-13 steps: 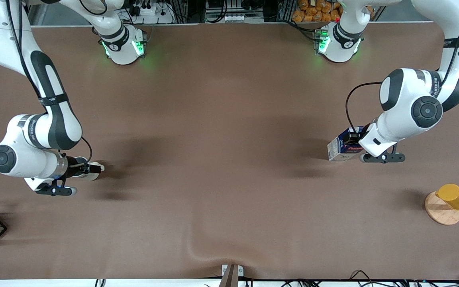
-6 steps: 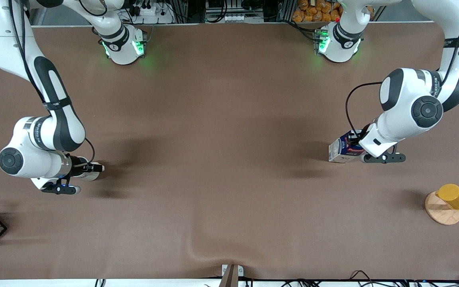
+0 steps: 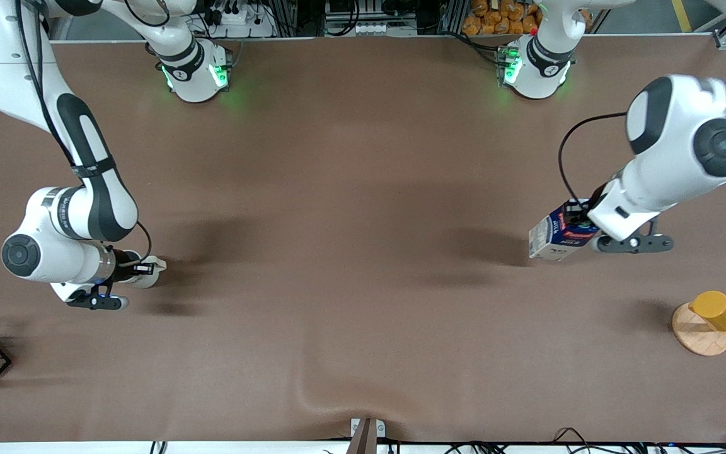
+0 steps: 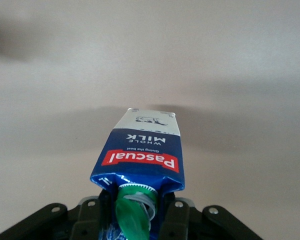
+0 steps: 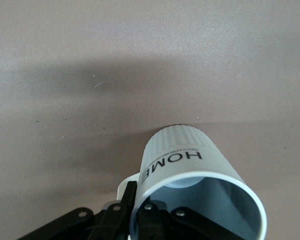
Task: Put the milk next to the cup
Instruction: 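Lift the milk carton with the left gripper while the right gripper grasps the mug, then carry the white mug toward the table center with the right gripper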
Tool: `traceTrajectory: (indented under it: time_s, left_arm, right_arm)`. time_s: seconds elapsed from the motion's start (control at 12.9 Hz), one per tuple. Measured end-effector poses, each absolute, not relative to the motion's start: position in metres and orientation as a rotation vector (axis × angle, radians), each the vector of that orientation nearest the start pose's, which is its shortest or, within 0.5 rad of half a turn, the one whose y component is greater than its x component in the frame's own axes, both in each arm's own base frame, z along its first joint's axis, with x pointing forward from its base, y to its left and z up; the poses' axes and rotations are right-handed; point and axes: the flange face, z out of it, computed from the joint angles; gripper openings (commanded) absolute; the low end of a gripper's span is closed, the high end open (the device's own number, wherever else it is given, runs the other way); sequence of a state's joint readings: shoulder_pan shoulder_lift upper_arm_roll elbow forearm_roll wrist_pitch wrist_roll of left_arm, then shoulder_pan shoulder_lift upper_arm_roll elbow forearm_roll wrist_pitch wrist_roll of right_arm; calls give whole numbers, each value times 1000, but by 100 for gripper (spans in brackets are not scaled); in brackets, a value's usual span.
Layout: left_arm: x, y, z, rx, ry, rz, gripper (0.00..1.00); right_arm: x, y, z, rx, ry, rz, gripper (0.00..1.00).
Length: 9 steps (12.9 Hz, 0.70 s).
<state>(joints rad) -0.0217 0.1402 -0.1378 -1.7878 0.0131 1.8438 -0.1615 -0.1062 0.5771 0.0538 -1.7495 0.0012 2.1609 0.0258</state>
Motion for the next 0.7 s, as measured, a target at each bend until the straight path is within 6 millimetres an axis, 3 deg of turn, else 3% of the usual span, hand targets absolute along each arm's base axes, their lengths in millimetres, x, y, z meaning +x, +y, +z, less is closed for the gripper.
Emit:
traceTrajectory:
  time_s: [0.39,0.54,0.7]
  left_arm:
    - [583,-88,546,-3134,-3,83,12]
    - [582,-91,555,-3134,4,77,11]
    - [581,-94,555,-3133,13,90,8]
  right_arm:
    - [652,-30,241,-3100,98,221,0]
    - [659,-15,265,-3106,-5,155,0]
    - [665,18,286,-3105,-136,122,0]
